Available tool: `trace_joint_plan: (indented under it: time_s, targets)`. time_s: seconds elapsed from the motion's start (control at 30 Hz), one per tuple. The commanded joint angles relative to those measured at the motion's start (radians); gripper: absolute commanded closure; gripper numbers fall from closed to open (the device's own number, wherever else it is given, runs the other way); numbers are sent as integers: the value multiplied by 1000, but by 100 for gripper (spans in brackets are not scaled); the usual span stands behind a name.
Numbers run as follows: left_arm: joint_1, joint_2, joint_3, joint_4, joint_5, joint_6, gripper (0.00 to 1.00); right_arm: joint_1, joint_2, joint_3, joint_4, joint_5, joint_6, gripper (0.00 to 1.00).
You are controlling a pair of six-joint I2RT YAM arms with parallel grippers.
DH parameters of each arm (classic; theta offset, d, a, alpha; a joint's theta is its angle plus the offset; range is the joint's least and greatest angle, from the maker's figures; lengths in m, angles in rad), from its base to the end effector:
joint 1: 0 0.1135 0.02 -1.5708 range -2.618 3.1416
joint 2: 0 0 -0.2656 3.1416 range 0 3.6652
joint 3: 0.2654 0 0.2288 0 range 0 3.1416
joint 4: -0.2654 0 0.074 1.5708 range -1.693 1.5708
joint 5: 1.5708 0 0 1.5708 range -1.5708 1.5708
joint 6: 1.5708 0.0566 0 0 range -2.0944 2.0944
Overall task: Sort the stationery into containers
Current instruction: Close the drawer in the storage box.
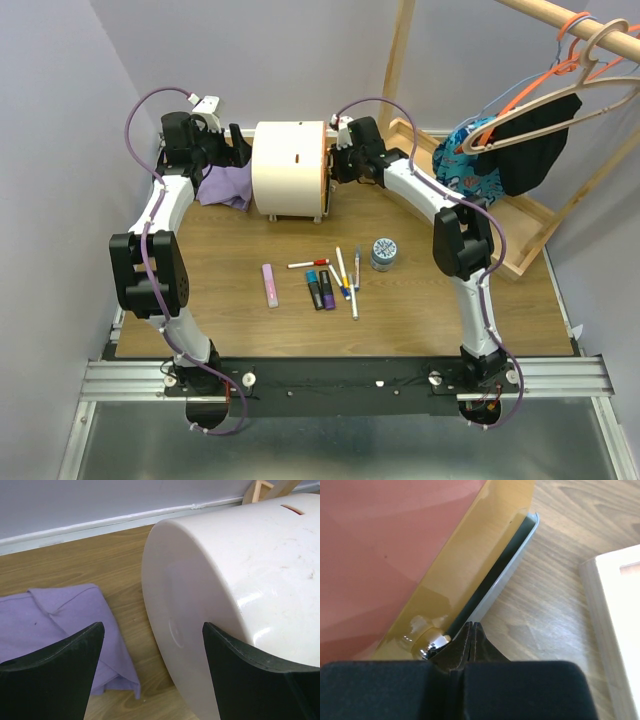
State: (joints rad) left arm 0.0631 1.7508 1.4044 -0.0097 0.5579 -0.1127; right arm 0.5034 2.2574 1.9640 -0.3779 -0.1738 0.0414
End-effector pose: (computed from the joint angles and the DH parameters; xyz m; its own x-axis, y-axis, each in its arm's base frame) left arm 0.4110 -0.0041 0.3138 -0.3954 -0.1206 -0.9106 0.3998 0.8699 -0.2888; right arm 0.4496 0.2588 0.2318 -0.5690 -0.2668 -0.7779 -0.5707 0.8092 0.1399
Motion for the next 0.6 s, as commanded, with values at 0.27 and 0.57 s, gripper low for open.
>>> trace_joint_plan:
  time_s: [0.27,0.57]
  targets:
    - [-2,-11,2,-50,-27,16,10,24,-5,-103,30,-164,178,99]
    - [61,-19,-28,-61,-16,-4,9,21,51,-21,69,-106,210,98]
